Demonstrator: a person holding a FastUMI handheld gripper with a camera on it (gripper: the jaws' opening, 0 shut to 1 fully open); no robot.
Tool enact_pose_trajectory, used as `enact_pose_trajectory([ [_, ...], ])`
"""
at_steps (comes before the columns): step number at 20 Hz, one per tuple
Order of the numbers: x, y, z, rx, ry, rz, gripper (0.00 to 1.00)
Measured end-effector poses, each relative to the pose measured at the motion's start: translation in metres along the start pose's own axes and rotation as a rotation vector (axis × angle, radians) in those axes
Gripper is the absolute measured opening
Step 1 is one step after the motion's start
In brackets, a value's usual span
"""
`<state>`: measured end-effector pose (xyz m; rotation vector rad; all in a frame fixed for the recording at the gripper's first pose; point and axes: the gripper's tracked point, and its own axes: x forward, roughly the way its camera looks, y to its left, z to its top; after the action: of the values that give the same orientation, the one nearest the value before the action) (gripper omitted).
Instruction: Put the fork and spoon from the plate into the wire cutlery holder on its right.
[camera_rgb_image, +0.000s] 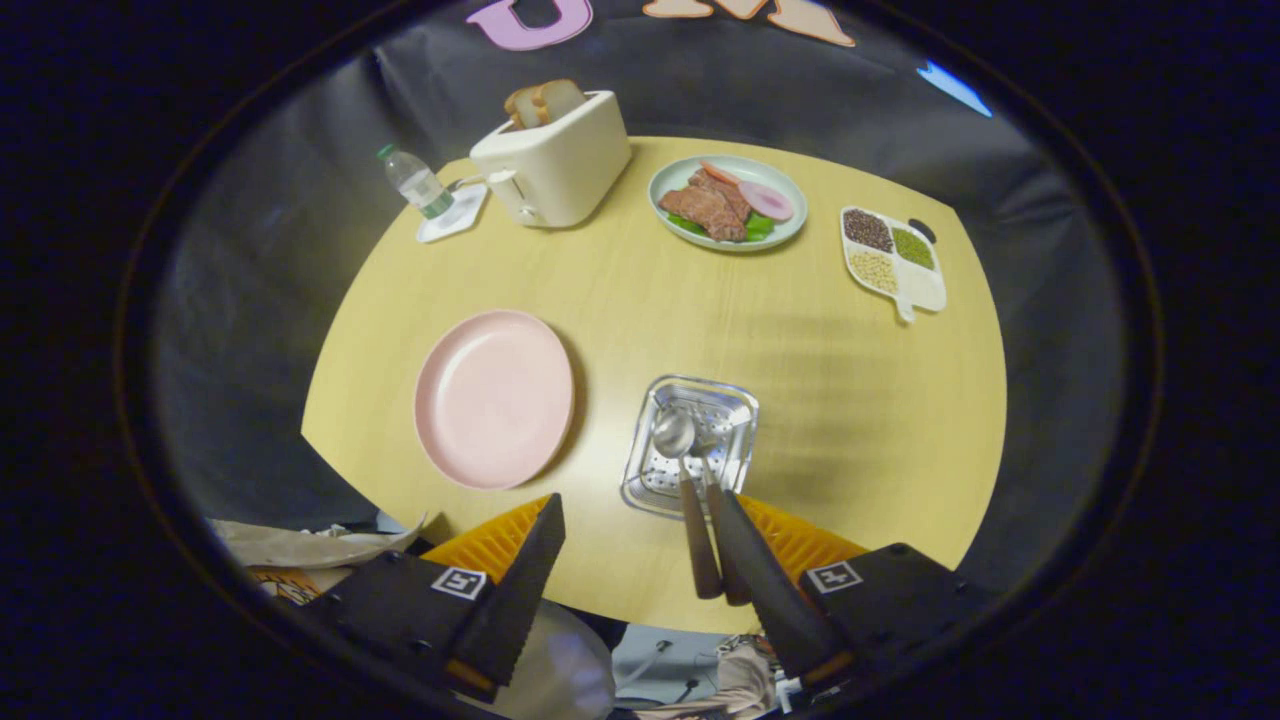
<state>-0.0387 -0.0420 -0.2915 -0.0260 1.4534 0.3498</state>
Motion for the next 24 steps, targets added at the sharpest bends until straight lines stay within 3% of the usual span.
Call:
enact_pose_trajectory([
  [3, -0.009, 0.022, 0.01, 0.038, -0.117, 0.041, 1.0],
  [7, -0.028, 0.036, 0.025, 0.023, -0.34, 0.017, 1.0],
  [21, -0.088, 0.089, 0.038, -0.029, -0.917, -0.237, 1.0],
  [24, -0.098, 0.097, 0.046, -0.011, -0.99, -0.245, 1.0],
])
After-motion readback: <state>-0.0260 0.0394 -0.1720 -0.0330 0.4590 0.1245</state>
